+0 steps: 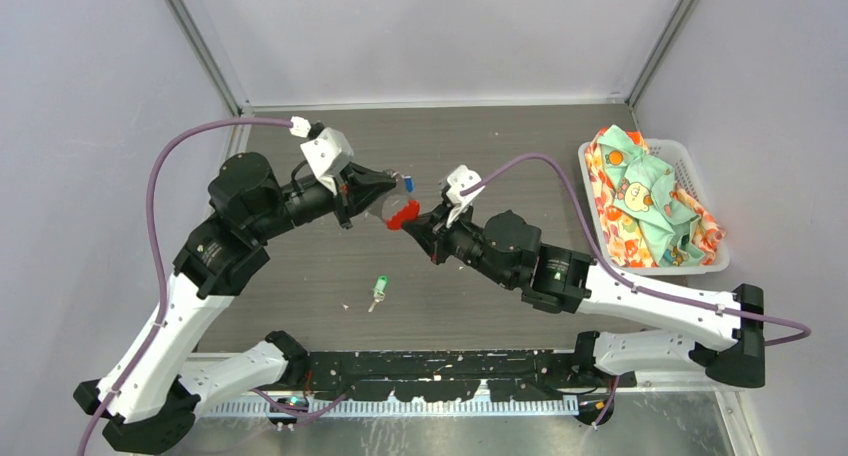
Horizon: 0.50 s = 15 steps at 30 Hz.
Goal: Put the keys on the keyring
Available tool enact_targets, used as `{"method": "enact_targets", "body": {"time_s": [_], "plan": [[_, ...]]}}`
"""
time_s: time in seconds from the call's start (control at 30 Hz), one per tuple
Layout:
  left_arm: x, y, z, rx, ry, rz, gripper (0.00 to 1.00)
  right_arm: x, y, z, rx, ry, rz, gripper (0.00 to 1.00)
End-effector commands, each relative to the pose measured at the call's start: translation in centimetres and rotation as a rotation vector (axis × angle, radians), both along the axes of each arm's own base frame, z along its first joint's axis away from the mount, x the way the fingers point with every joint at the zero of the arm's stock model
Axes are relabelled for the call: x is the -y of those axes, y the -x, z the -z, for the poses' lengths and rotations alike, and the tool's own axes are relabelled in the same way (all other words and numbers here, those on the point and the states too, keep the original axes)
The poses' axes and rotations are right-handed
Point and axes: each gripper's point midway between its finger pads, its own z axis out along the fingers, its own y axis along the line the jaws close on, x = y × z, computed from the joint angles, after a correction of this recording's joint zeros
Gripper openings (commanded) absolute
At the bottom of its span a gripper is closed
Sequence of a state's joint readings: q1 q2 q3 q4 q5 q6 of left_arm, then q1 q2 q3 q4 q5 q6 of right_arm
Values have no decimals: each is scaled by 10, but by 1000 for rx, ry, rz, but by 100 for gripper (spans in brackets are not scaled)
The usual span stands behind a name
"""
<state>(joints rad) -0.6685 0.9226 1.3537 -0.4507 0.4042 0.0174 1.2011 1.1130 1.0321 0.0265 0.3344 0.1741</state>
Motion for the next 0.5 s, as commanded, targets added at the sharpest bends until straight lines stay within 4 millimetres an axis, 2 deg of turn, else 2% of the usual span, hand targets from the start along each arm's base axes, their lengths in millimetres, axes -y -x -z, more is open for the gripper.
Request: {"method": "enact_targets", "body": {"time_s": [0.0,0.03,0.07,0.2,0.23,0.33,0.4,0.47], "plan": [[-2,12,-13,42,36,33,0,13,0,-41,-56,-178,37,1],[-3,12,-11,47,29,30,0,14,3,-42,-82,-184,25,1],[-4,11,-9,53,20,27,9,15,5,-41,-109,-185,15,1],[-10,7,1,102,-27,-1,73,19,16,-34,-237,-200,-33,1],[-13,4,3,118,-39,-24,83,22,17,-34,-263,-206,-38,1],[-24,1,8,171,-78,-70,96,31,24,-32,-322,-237,-53,1],[-28,13,19,244,-152,-15,100,39,29,-36,-345,-266,-66,1],[-32,33,43,324,-255,96,100,44,32,-38,-361,-275,-67,1]]}}
